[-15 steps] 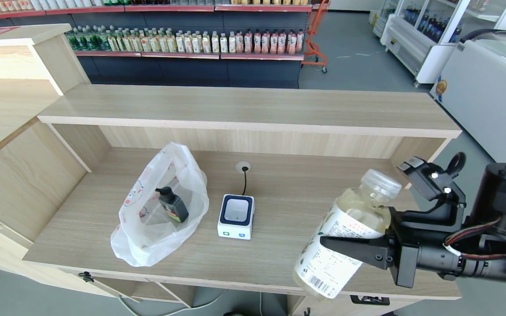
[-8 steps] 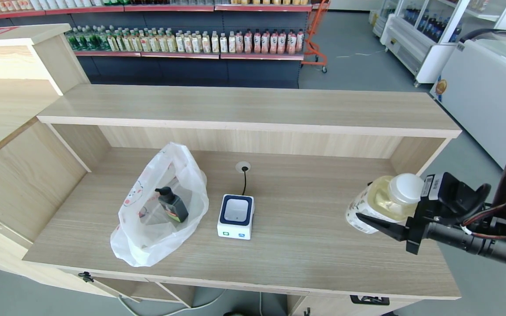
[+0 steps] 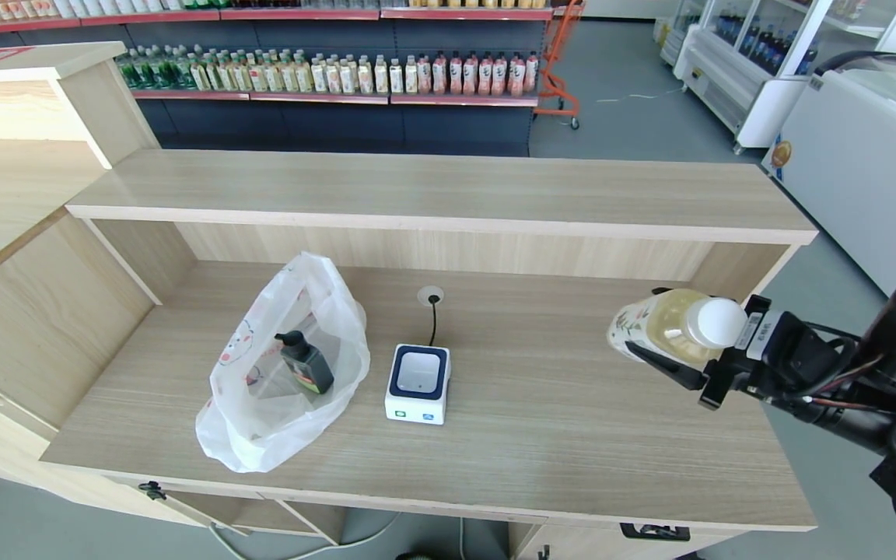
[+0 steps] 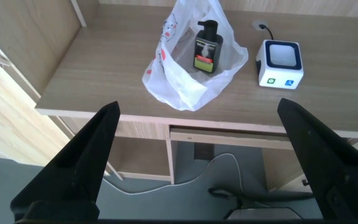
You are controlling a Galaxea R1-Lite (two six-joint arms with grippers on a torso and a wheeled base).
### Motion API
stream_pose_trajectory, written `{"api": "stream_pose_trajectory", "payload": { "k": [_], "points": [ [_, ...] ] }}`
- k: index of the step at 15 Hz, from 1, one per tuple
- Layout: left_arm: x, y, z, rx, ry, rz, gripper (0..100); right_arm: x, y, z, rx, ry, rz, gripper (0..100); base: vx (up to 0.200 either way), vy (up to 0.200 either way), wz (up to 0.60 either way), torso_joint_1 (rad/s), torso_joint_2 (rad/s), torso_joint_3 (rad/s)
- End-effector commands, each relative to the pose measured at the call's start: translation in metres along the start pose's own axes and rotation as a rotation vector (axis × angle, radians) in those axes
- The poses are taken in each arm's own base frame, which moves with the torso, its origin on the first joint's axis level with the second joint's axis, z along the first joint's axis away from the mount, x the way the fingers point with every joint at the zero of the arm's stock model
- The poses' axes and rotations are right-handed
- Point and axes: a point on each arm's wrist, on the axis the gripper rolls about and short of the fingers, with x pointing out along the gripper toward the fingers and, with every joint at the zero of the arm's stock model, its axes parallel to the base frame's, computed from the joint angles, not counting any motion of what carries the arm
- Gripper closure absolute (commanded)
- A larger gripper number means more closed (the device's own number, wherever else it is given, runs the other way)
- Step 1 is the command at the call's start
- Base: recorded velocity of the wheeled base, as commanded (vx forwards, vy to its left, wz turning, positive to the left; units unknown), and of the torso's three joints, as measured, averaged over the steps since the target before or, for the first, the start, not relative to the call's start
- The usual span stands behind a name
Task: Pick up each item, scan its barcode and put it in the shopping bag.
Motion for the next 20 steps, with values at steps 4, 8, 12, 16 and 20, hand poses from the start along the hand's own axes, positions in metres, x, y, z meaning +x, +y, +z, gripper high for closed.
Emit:
{"api": "stream_pose_trajectory", "payload": {
  "k": [4,8,12,16,20],
  "points": [
    [0.000,0.000,0.000,0.004,-0.001,-0.001,0,0.005,0.009,-0.012,0.033,0.014,0.041,100,0.000,0.000,0.00,0.000,0.00,0.000],
    [0.000,0.000,0.000,0.002,-0.001,-0.001,0,0.007,0.011,-0.010,0.100,-0.002,0.056,100,0.000,0.100,0.00,0.004,0.01,0.001],
    [0.000,0.000,0.000,0.006,-0.001,-0.001,0,0.009,0.012,-0.011,0.127,-0.038,0.095,100,0.000,0.200,0.00,-0.004,0.00,0.000],
    [0.000,0.000,0.000,0.006,-0.001,-0.001,0,0.013,0.013,-0.015,0.149,-0.040,0.106,100,0.000,0.200,0.00,0.010,0.01,0.001],
    [0.000,0.000,0.000,0.007,-0.001,-0.001,0,0.024,0.010,-0.027,0.167,-0.034,0.102,100,0.000,0.200,0.00,0.002,0.00,0.001]
  ]
}}
